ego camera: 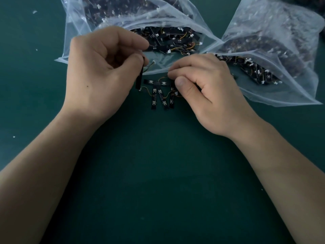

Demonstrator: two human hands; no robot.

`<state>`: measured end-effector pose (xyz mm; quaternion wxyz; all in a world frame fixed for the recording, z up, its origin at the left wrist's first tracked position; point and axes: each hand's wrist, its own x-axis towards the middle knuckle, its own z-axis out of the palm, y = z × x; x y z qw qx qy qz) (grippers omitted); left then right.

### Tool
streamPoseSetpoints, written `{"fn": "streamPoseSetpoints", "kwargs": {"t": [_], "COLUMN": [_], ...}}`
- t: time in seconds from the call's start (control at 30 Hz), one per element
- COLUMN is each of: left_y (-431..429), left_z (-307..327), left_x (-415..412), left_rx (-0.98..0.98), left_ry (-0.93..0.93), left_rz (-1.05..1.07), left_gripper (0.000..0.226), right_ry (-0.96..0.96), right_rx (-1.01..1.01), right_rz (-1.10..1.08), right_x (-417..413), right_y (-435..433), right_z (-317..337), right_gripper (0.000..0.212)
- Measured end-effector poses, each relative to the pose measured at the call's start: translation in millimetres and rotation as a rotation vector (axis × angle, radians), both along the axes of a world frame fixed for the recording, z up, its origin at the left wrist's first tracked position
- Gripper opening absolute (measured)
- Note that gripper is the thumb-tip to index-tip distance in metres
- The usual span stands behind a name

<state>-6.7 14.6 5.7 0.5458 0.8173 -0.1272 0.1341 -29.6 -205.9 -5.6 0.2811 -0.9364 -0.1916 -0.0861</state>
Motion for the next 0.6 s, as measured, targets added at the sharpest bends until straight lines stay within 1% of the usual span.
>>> {"fn": "streamPoseSetpoints", "kwargs": {"t": [0.13, 0.23, 0.43, 0.6], "left_y": [4, 9, 12, 17], "left_z": [1, -1, -4, -3], "left_x": [-1, -8, -11, -11], "left_rx": [-0.008, 0.042, 0.164, 0.196], "left_ry": [-0.012, -0.004, 0.023, 0.030], "left_rz": [-0.024, -0.035, -0.047, -0.078], "left_gripper": [0.021, 0.022, 0.016, 0.014], "right_ry": [0.019, 0.022, 0.033, 0.062], "right_rx": [-0.027, -0.027, -0.007, -0.022], "right_rz": [0.008, 0.018, 0.072, 0.098], "right_x": [-1, -1, -1, -1], "right_y": [0, 0, -1, -2], "right_z": [0, 0, 0, 2], "right_gripper": [0.032, 0.032, 0.031, 0.031]}}
